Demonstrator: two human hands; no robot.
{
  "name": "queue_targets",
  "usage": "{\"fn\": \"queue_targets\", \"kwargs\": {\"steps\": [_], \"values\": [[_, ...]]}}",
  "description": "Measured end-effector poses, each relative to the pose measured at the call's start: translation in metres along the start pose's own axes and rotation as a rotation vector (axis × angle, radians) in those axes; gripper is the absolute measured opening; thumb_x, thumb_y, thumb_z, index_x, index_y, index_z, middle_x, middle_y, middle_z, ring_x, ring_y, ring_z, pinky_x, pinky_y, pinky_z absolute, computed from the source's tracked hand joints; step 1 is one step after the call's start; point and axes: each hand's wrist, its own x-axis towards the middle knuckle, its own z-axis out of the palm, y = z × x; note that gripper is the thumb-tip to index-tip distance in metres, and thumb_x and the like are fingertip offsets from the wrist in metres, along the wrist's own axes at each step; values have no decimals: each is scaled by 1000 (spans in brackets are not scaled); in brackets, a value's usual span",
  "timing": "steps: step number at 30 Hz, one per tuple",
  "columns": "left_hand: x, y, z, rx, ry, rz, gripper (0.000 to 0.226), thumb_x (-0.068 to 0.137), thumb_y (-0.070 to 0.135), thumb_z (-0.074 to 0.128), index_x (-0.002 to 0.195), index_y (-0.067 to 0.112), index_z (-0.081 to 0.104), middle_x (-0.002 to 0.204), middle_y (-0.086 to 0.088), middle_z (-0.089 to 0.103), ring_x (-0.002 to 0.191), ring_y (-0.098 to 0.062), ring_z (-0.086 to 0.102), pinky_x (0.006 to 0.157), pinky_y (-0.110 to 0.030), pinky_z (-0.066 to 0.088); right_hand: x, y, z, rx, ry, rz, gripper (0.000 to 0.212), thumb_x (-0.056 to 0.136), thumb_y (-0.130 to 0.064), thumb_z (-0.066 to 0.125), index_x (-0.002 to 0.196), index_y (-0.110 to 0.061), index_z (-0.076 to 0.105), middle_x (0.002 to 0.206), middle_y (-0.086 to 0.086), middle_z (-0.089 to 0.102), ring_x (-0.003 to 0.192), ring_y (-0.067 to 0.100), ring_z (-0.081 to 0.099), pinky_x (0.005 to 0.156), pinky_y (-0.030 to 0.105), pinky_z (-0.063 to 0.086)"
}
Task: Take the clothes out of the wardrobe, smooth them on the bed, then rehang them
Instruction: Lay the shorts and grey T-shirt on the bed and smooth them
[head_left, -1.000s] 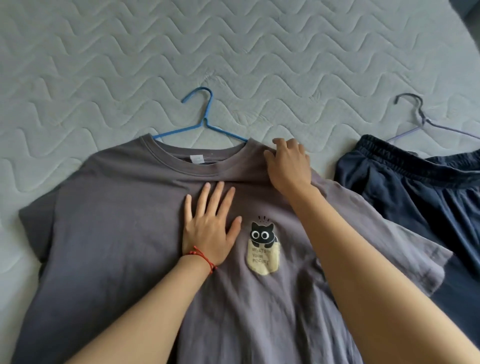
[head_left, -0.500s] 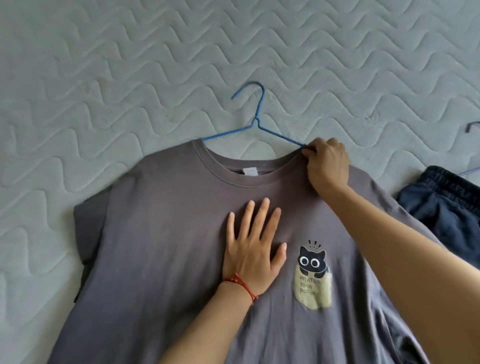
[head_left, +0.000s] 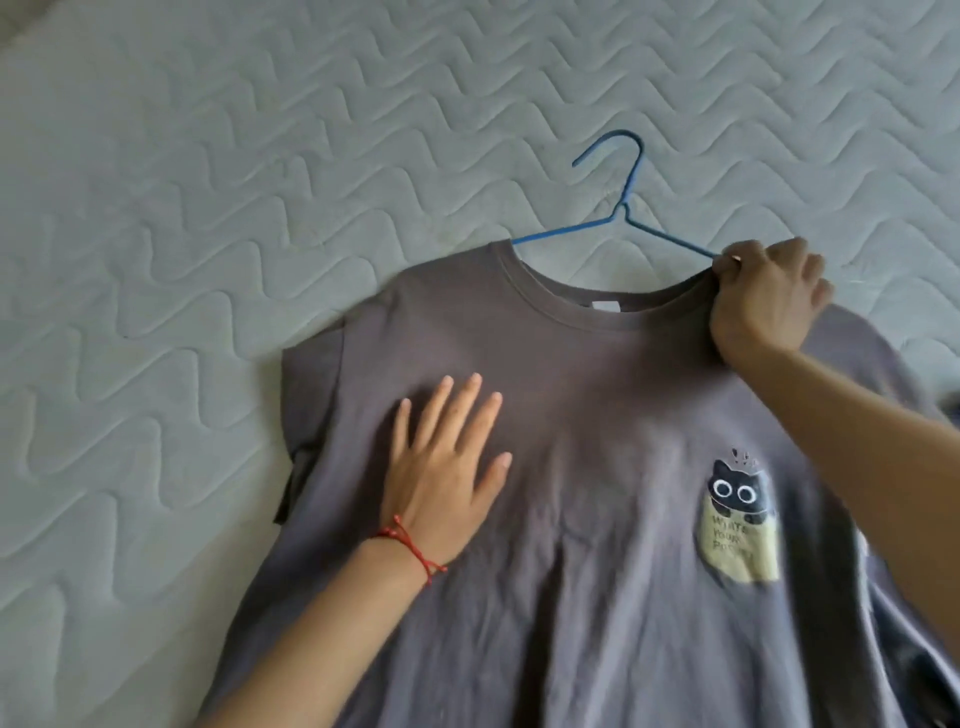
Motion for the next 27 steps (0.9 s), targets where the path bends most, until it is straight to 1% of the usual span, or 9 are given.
{"fn": "queue_targets", "kwargs": {"steps": [2, 6, 11, 14, 16, 18, 21, 24, 27], "values": [[-4, -19, 1, 11, -17, 39, 52, 84, 43, 39, 127, 19, 54, 138, -5, 52, 127, -25, 48, 101, -50, 41, -28, -29, 5, 15, -41, -87, 44, 93, -38, 42, 133, -18, 45, 145, 15, 32, 136, 31, 24, 111, 44, 15], [-9, -46, -14, -40, 109, 61, 45, 88, 34, 38, 128, 17, 50, 139, -6, 50, 131, -21, 35, 104, -47, 27, -126, -103, 22, 182, -234, -493, 60, 89, -50, 26, 138, -20, 39, 153, 9, 25, 142, 27, 18, 114, 40, 8], [8, -109, -38, -354, 283, -371, 45, 88, 18, 39, 129, 2, 49, 133, -20, 53, 125, -34, 47, 103, -35, 31, -186, -116, 64, 15, -371, -600, 60, 90, -50, 21, 141, -22, 36, 153, 5, 27, 143, 25, 20, 114, 37, 2], [22, -140, -46, -679, 61, -588, 40, 88, -1, 47, 127, 2, 51, 133, -15, 53, 126, -27, 47, 99, -15, 27, -186, -113, 70, -54, -336, -585, 54, 90, -46, 30, 136, -20, 44, 148, 6, 38, 138, 27, 33, 110, 38, 9], [27, -154, -50, -684, -86, -532, 40, 83, -3, 51, 122, 4, 57, 127, -14, 57, 122, -25, 51, 92, -10, 28, -187, -114, 69, -58, -331, -585, 53, 90, -45, 31, 136, -20, 45, 147, 6, 39, 138, 27, 34, 110, 38, 9], [27, -162, -58, -574, -168, -417, 44, 70, 17, 54, 111, 8, 65, 110, -14, 63, 109, -27, 56, 89, -16, 35, -187, -115, 68, -63, -307, -592, 53, 90, -44, 31, 135, -20, 45, 147, 6, 39, 138, 27, 33, 110, 37, 9], [26, -174, -62, -365, -276, -288, 73, 51, 53, 42, 108, 16, 67, 81, 1, 55, 94, -29, 56, 87, -34, 45, -187, -115, 67, -71, -301, -581, 53, 90, -44, 31, 135, -20, 45, 147, 5, 39, 138, 26, 33, 111, 37, 9], [26, -172, -65, -449, -288, -353, 77, 58, 52, 53, 123, 12, 58, 93, -8, 59, 99, -33, 56, 93, -36, 44, -187, -116, 66, -65, -305, -578, 54, 90, -44, 30, 136, -20, 44, 148, 5, 38, 139, 25, 31, 111, 36, 8], [32, -160, -58, -614, -272, -530, 49, 80, 21, 68, 123, 1, 55, 109, -20, 62, 102, -33, 58, 89, -30, 41, -188, -116, 67, -54, -294, -576, 54, 90, -44, 29, 135, -20, 45, 148, 4, 37, 139, 25, 30, 112, 35, 7]]}}
